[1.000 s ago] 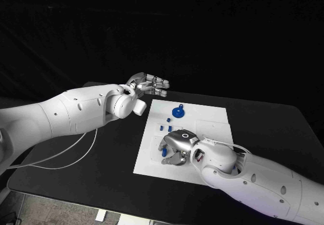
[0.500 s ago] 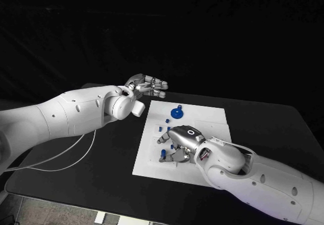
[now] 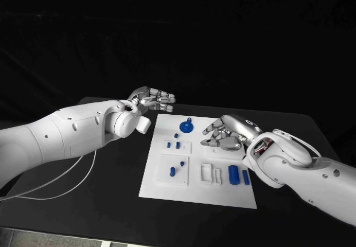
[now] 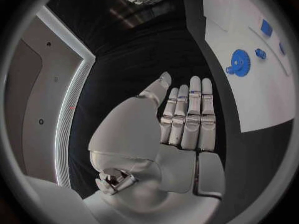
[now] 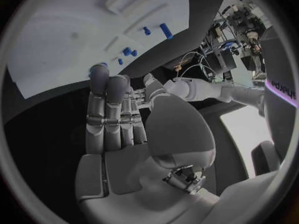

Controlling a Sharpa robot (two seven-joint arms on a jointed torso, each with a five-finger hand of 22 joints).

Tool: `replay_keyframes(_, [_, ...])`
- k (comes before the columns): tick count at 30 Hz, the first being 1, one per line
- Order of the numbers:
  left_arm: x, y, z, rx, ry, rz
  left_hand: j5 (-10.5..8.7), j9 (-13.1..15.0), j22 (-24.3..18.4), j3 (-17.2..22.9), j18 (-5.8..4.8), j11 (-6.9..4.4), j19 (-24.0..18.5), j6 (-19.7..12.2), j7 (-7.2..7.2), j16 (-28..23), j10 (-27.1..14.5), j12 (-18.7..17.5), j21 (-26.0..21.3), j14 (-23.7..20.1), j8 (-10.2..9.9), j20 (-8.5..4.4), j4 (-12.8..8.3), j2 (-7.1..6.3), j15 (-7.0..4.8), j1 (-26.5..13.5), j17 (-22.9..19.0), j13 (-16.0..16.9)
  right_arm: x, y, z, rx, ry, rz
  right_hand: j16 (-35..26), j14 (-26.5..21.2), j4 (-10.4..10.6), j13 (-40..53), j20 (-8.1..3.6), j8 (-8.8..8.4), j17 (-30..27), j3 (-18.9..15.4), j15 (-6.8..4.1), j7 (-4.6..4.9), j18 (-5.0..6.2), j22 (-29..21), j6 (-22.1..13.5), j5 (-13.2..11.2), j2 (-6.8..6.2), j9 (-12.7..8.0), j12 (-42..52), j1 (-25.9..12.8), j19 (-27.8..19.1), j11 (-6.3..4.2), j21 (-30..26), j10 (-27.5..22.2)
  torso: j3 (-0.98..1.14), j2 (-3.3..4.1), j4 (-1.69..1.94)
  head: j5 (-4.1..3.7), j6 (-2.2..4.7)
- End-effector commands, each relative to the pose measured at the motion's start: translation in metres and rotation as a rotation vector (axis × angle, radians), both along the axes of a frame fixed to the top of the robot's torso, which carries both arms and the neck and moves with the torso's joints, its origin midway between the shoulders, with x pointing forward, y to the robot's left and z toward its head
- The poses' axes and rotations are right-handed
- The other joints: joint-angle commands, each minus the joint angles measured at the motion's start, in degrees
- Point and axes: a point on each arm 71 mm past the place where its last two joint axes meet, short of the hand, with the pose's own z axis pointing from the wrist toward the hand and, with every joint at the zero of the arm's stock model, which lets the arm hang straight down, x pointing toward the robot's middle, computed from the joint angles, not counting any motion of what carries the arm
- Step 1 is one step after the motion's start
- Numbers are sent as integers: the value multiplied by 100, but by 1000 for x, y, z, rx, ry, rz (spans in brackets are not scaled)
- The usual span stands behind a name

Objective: Assemble the parts on the task board

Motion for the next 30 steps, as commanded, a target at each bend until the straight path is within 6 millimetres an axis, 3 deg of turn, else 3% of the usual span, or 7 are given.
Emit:
replay_keyframes(1, [-1, -3, -2, -14, -5, -15, -12, 9, -13, -28, -6, -12, 36, -43, -3, -27, -35, 18, 11, -34, 0, 23, -8, 31, 18, 6, -8, 1, 2, -19, -14, 75, 281, -58, -56, 39, -132, 1124, -136, -37, 58, 171, -95, -61, -188, -13, 183, -76, 24, 10, 1158, -164, 231, -124, 29, -327, 31, -47, -39, -141, 48])
replay_keyframes(2, [-1, -3, -3, -14, -4, -14, -12, 9, -13, -28, -6, -12, 36, -43, -3, -27, -35, 18, 11, -34, 0, 23, -8, 31, 18, 6, -8, 1, 3, -25, -16, 66, 319, -77, -13, 70, -178, 2394, -179, 21, 147, 359, -144, -165, -223, -36, 287, -70, 23, 37, 2336, -234, 238, -124, 53, -934, 38, -58, -47, -168, 42])
replay_keyframes(6, [-2, 1, -7, -12, 1, -3, -12, 9, -13, -28, -6, -12, 36, -43, -3, -27, -35, 18, 11, -34, 0, 23, -8, 31, 18, 6, -8, 1, 3, -46, -25, 0, 441, -152, 655, -77, -325, 3883, -186, -24, 936, 779, -156, -195, -235, 14, 426, -249, -63, 197, 3682, -242, 226, -205, 197, -1152, 65, -100, -78, -237, 20])
replay_keyframes(10, [-3, 5, -10, -11, 5, 4, -13, 8, -22, -31, -7, -12, 38, -45, -2, -27, -34, 18, 10, -34, -1, 23, -2, 35, 18, -6, -7, 1, 0, -64, -33, -82, 548, -235, 1274, -45, -129, 4978, -181, 3, 1910, 1067, -138, -190, -189, 118, 410, -343, -192, 349, 4543, -492, 229, -206, 360, -895, 80, -144, -90, -284, 3])
replay_keyframes(12, [-4, 7, -12, -11, 7, 6, -13, 8, -22, -31, -7, -12, 38, -45, -2, -27, -34, 18, 10, -34, -1, 23, -2, 35, 18, -6, -7, 1, -1, -72, -37, -120, 609, -279, 1336, -21, -83, 5270, -161, -1, 2086, 1108, -121, -185, -190, 179, 361, -217, -265, 393, 4736, -576, 229, -196, 448, -777, 77, -162, -95, -295, 6])
replay_keyframes(19, [-8, 13, -15, -12, 13, 11, -14, 8, -35, -40, -8, -13, 43, -43, -5, -25, -33, 18, 9, -32, 0, 24, 1, 28, 18, -19, -5, 1, -6, -90, -46, -226, 734, -377, 1359, 28, 302, 5704, -147, 0, 2405, 1165, -112, -176, -159, 349, 277, -341, -269, 503, 4793, -836, 227, -181, 674, -661, 74, -200, -115, -346, -41])
replay_keyframes(30, [-12, 15, -16, -15, 20, 5, -16, 9, -102, -64, -12, -13, 60, -39, -9, -25, -33, 18, 2, -31, 0, 26, 27, 26, 19, -40, -2, 1, -7, -101, -49, -293, 774, -431, 1435, 78, 771, 6025, -166, 0, 2622, 1183, -130, -227, -189, 615, 401, -589, -424, 804, 4837, -1220, 239, -211, 1029, -517, 62, -174, -92, -404, -53])
